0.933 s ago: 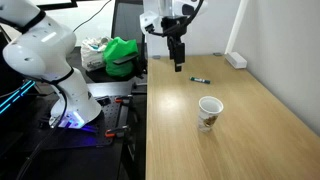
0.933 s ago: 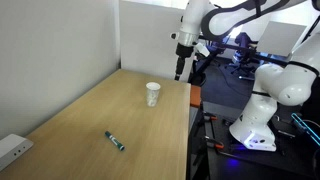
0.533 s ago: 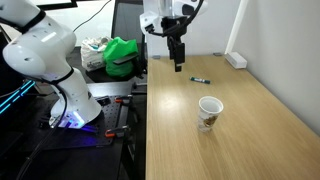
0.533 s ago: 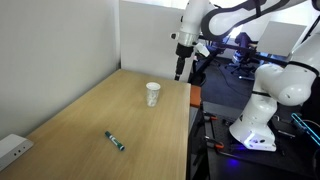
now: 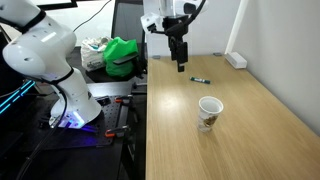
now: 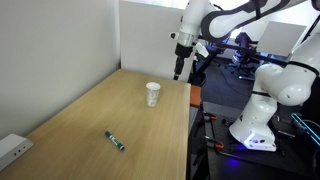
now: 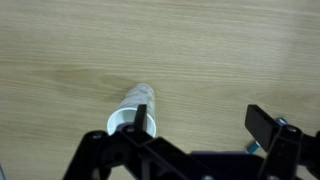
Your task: Move the cup closer to the marker
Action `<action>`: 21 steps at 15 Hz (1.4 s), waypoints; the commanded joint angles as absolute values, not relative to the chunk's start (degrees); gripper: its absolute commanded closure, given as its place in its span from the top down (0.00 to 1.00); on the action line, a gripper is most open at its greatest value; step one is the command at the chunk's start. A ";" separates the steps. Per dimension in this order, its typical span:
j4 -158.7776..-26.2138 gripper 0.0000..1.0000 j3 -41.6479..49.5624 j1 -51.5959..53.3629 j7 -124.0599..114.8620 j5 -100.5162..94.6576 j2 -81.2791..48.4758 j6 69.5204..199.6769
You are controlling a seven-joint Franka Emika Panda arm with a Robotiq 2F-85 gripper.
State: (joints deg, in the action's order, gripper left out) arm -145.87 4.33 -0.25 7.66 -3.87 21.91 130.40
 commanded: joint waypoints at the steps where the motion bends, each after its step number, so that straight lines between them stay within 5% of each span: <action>1: -146.43 1.00 3.72 -1.08 8.15 -5.63 21.00 134.18; 21: -136.84 1.00 12.31 -0.69 36.33 1.87 8.35 135.19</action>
State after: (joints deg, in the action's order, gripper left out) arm -140.00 12.03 -0.45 32.25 -0.64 12.54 134.18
